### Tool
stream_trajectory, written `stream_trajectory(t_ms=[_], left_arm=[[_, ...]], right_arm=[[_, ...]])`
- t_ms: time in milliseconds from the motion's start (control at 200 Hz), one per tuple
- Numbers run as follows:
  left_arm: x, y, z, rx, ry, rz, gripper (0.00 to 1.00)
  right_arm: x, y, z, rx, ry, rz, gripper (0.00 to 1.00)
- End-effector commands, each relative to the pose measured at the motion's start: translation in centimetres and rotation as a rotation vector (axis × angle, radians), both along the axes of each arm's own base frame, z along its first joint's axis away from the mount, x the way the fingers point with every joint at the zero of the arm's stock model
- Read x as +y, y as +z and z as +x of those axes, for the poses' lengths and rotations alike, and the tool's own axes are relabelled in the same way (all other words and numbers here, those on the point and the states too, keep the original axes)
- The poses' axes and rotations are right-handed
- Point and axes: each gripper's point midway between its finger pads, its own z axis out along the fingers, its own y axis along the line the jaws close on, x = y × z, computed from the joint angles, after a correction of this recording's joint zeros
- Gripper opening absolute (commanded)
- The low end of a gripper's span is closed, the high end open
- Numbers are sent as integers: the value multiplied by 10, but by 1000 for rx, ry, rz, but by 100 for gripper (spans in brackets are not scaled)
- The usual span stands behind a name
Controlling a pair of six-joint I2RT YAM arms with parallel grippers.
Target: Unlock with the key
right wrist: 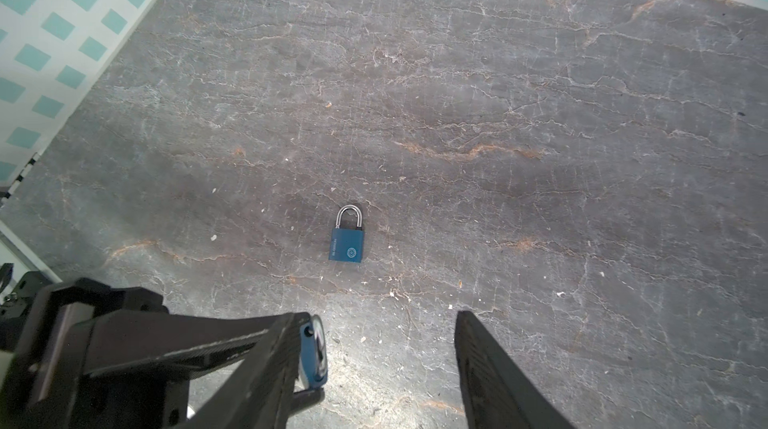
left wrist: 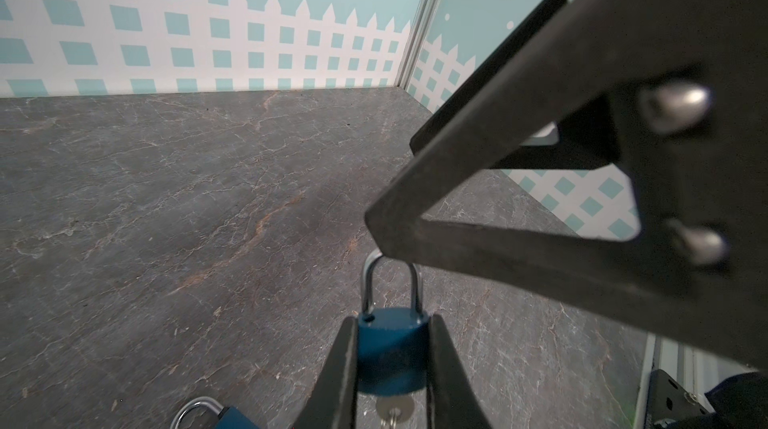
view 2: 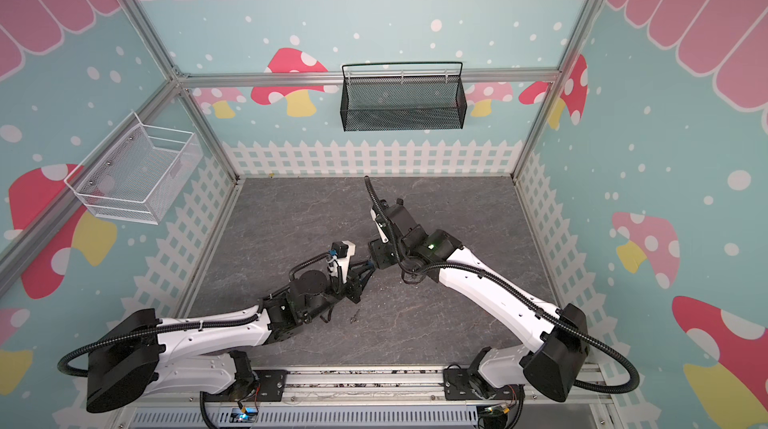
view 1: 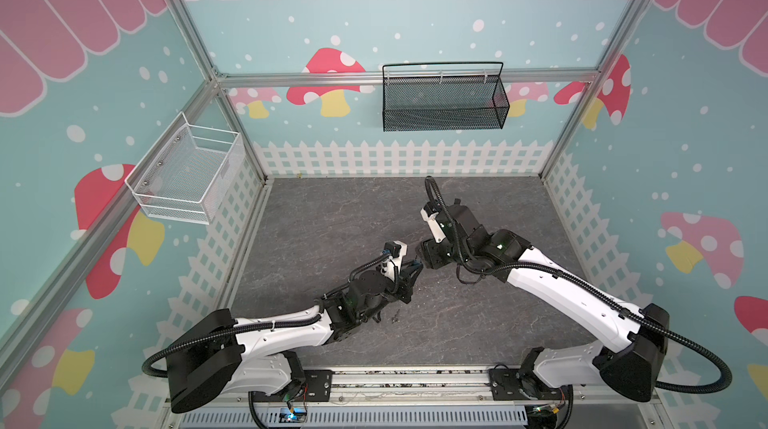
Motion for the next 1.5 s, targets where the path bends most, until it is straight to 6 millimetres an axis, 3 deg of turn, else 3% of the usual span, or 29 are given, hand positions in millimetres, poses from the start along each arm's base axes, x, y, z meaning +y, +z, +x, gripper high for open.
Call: stream_trajectory(t_ms=[0, 370, 820, 1036, 1156, 1291, 1391, 1496], left_arm=[[0, 19, 3, -45, 15, -28, 0], [0, 20, 2, -48, 10, -18, 0], [5, 27, -1, -79, 2, -8, 0], [9, 30, -1, -89, 15, -17, 0], [9, 31, -1, -93, 14, -15, 0], [6, 32, -3, -95, -3, -9, 0], [2, 32, -4, -97, -24, -4, 0], [-2, 35, -6, -100, -45, -6, 0]], right_arm=[[-7, 1, 5, -19, -9, -52, 62], [-2, -1, 4, -10, 20, -54, 63], [-24, -10, 15, 1, -36, -179, 63], [-25, -15, 9, 35, -1, -154, 62], [-19, -7, -1, 32, 49, -89, 63], [-39, 2, 6, -4, -31, -109, 62], [-27, 16, 4, -18, 10, -40, 63], [-15, 15, 3, -2, 58, -14, 64]])
